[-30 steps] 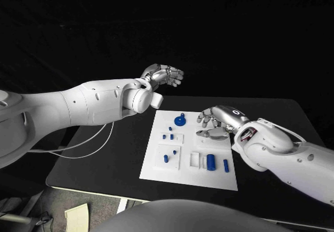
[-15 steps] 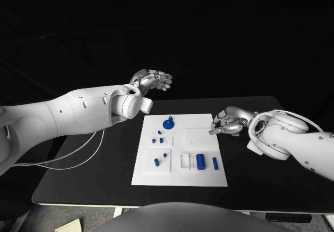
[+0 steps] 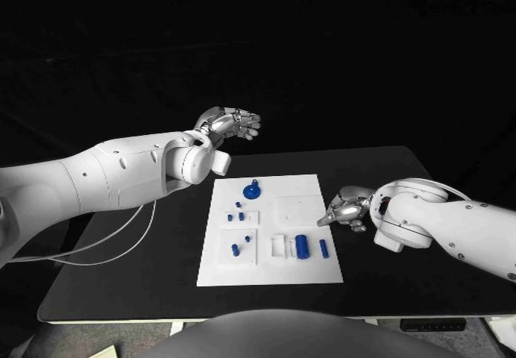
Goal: Assemble the parts on the task board
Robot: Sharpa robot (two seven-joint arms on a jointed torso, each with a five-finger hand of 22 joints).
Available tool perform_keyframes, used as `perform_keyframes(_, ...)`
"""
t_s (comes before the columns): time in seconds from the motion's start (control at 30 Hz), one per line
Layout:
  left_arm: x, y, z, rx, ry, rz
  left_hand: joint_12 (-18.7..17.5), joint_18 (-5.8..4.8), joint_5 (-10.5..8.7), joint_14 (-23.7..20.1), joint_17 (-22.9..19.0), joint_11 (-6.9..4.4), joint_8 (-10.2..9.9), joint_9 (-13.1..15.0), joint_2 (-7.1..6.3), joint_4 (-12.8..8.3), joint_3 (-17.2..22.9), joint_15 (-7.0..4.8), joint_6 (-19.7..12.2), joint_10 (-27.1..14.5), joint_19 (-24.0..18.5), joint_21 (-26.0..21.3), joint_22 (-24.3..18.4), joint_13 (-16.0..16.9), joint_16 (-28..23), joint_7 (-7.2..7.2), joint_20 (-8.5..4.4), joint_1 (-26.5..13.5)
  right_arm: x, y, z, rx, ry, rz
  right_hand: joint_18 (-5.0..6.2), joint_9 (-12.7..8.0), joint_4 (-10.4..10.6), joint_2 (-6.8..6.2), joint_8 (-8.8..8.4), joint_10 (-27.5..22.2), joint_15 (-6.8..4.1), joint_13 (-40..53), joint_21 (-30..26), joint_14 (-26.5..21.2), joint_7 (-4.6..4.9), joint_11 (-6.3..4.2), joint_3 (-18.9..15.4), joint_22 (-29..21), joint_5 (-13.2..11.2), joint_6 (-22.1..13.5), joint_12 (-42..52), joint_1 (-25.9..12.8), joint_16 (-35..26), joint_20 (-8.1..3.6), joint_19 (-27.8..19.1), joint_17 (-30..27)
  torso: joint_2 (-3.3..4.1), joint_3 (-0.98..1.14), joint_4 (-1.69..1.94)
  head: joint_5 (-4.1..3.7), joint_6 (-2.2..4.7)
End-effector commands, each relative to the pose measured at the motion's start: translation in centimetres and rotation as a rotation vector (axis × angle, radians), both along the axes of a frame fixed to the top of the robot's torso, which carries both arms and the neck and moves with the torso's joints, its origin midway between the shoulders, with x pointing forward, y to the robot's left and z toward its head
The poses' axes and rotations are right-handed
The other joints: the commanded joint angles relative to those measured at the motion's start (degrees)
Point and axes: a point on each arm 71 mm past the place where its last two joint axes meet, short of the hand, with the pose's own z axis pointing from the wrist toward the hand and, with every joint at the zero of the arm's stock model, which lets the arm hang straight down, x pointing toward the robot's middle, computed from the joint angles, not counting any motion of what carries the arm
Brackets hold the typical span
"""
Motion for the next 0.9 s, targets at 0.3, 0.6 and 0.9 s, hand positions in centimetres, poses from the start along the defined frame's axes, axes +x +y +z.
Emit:
perform_keyframes(0.3,0.0,-0.9,-0.3,-0.02,0.007,-0.02,0.31,0.87,0.24,0.37,0.15,-0.05,0.2,-0.09,0.31,0.17,-0.22,-0.08,-0.49,-0.18,0.12,-0.22,0.11,-0.13,-0.31,0.04,0.22,-0.34,-0.6,1.9,-2.2,-0.062,0.09,0.027,5.21,0.83,1.44,-1.01,-0.01,-0.38,-0.08,0.76,0.91,-0.44,0.65,-0.17,0.75,1.22,-0.43,0.81,0.03,-2.7,0.13,-0.48,-0.41,0.7,-1.04,-0.83,-0.64,0.11,-0.63)
perform_keyframes(0.6,-0.1,-1.2,-0.4,-0.023,0.011,-0.026,0.31,0.87,0.24,0.36,0.2,-0.05,0.21,-0.12,0.32,0.18,-0.25,-0.08,-0.51,-0.19,0.11,-0.23,0.12,-0.15,-0.37,0.05,0.22,-0.37,-0.3,2.9,-3.8,-0.099,0.106,0.043,5.21,1.09,1.86,-1.43,-0.18,-0.39,-0.03,1.0,1.15,-0.41,0.7,-0.12,0.97,1.2,-0.48,0.59,-0.02,-3.4,0.1,-0.52,-0.49,0.92,-1.46,-1.21,-0.54,0.68,-0.63)
perform_keyframes(0.9,-0.1,-1.2,-0.4,-0.022,0.012,-0.026,0.31,0.86,0.23,0.36,0.24,-0.04,0.22,-0.14,0.31,0.18,-0.28,-0.07,-0.52,-0.19,0.11,-0.25,0.13,-0.17,-0.42,0.05,0.23,-0.41,-0.6,3.4,-5.2,-0.118,0.117,0.058,5.21,1.54,3.05,-2.29,-0.36,-0.55,0.04,1.34,1.42,-0.43,0.77,-0.05,0.92,1.14,-0.51,0.31,-0.17,-5.1,-0.01,-0.57,-0.66,1.23,-1.22,-1.27,-0.41,1.31,-0.63)
